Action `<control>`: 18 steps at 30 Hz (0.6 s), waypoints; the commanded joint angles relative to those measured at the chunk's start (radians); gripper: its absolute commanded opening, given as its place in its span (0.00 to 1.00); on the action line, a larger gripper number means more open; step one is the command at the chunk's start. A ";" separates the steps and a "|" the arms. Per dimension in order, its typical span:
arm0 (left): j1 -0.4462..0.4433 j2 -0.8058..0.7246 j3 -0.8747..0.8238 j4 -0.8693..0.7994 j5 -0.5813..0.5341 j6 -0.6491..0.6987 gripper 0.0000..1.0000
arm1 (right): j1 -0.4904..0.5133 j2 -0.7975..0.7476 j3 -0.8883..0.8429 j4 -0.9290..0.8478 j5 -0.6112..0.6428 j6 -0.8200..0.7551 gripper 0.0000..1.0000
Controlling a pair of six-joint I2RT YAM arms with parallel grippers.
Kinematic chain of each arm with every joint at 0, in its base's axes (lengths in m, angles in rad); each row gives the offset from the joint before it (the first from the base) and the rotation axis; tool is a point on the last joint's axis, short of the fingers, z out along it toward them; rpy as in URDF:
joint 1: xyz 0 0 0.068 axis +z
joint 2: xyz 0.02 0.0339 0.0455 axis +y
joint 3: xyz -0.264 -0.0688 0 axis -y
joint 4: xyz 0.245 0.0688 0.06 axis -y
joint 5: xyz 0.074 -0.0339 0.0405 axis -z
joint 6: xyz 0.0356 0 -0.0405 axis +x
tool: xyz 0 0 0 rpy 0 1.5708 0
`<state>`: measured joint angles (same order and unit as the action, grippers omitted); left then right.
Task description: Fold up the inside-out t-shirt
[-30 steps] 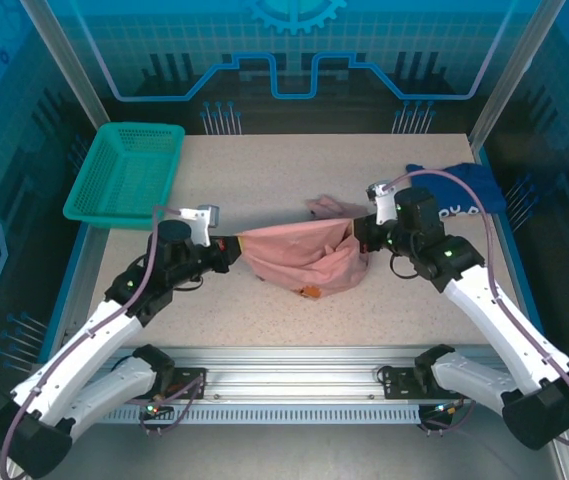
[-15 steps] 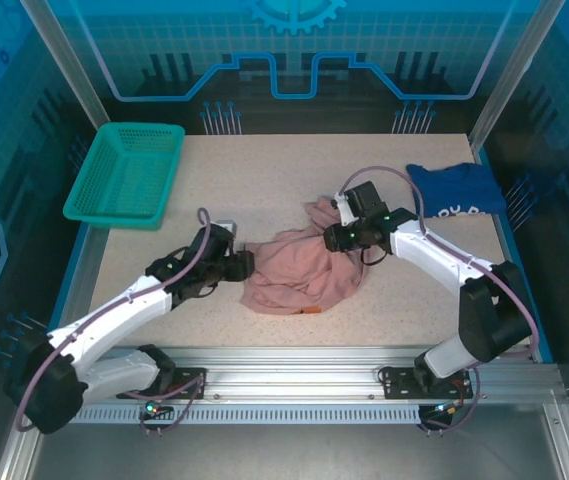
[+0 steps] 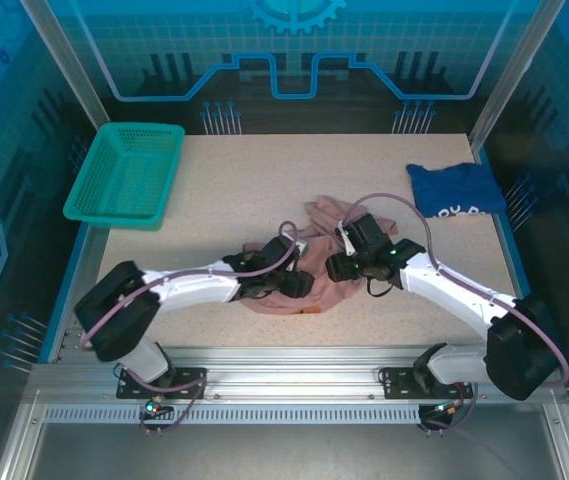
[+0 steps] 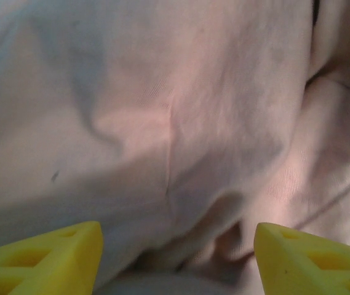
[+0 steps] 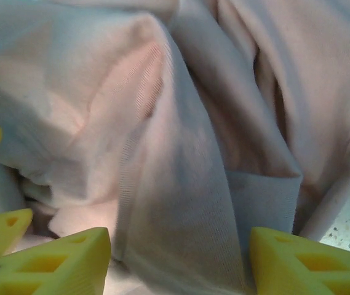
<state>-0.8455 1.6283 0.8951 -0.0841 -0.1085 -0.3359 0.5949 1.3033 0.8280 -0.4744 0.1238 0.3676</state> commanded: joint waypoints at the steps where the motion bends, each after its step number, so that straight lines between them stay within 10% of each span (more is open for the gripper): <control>1: -0.001 0.087 0.075 0.047 0.004 0.049 0.64 | 0.008 0.041 -0.042 0.086 0.003 0.077 0.60; 18: 0.086 0.039 0.070 0.105 0.155 0.022 0.03 | -0.070 -0.014 -0.026 0.035 0.044 -0.022 0.07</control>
<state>-0.7734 1.7477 0.9897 -0.0128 -0.0185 -0.2970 0.5453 1.3354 0.7834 -0.4068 0.1574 0.3843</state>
